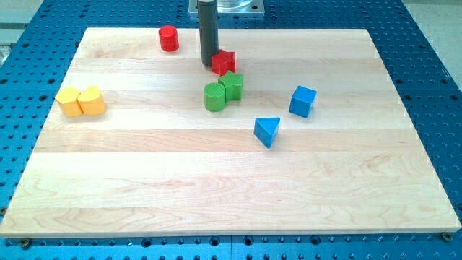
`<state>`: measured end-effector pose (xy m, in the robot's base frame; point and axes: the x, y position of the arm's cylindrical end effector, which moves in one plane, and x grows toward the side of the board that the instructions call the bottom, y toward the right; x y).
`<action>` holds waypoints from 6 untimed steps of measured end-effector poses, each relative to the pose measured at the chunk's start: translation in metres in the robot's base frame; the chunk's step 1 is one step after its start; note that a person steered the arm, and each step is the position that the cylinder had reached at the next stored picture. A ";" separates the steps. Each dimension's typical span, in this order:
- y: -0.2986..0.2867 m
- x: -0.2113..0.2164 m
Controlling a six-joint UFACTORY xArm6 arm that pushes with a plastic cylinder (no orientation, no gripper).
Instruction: Push the red star diagonally towards the top right of the cube
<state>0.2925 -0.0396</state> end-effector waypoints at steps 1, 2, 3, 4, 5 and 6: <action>-0.038 0.015; -0.023 0.029; 0.044 0.029; 0.092 0.013; 0.048 0.005; 0.029 -0.008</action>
<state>0.2846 -0.0105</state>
